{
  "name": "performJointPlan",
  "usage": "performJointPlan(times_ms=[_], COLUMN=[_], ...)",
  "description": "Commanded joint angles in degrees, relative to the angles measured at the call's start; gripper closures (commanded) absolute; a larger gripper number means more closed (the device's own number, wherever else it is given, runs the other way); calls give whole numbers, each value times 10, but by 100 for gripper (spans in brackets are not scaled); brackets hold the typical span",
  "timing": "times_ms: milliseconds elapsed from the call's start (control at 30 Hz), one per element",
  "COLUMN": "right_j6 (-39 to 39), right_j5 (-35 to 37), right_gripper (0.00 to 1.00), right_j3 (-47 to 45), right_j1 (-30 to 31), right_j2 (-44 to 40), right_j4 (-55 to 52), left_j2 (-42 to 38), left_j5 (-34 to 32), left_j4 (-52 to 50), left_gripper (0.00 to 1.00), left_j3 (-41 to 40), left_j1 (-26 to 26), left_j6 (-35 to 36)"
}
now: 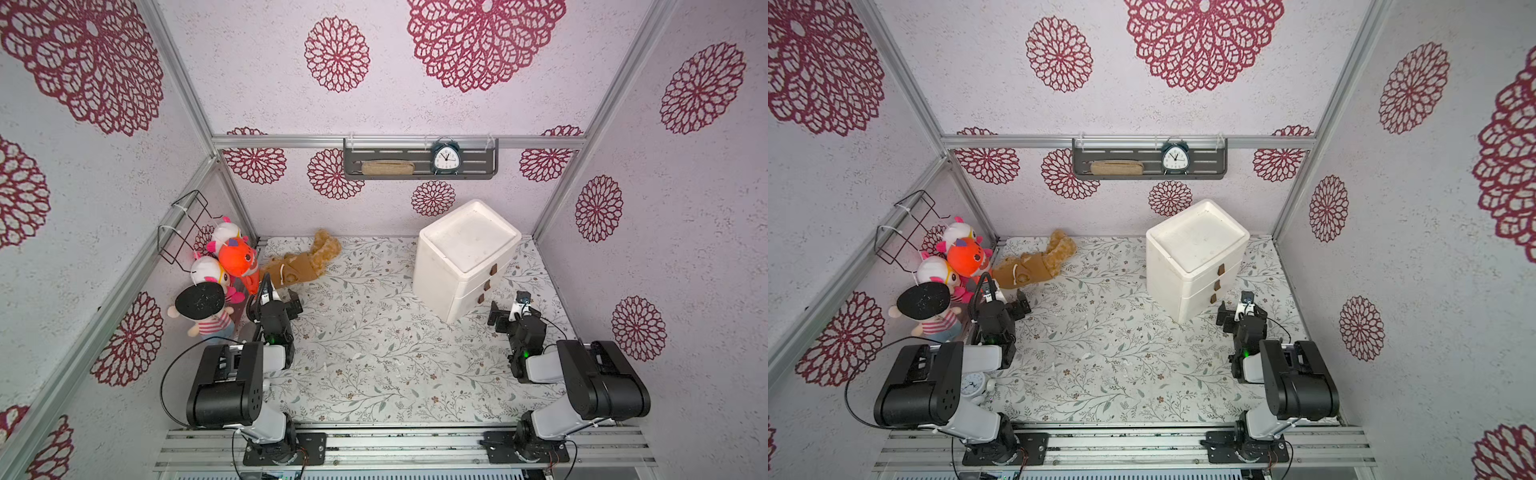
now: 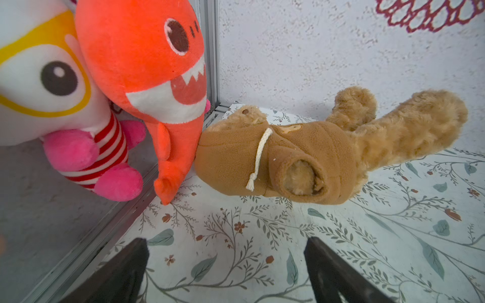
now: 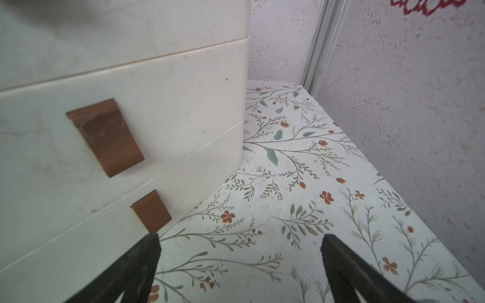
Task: Take the microphone out of the drawer
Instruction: Move the storage box to the center of the board.
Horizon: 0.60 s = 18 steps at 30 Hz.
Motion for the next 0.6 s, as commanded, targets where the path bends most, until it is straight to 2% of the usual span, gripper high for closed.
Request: performJointPlan(times_ms=[0, 467, 567], right_j6=[9, 9, 9], right_j5=[10, 11, 10], right_gripper=[1, 1, 1], right_j3=[8, 9, 9], right_j1=[3, 3, 3], right_j2=[-5, -5, -5], right_j4=[12, 12, 12], left_j2=[1, 0, -19], left_j5=[8, 8, -4], left_j4=[6, 13, -37], left_gripper=[3, 3, 3], left_j3=[5, 2, 20], left_j1=[4, 4, -2], left_j6=[1, 0, 5])
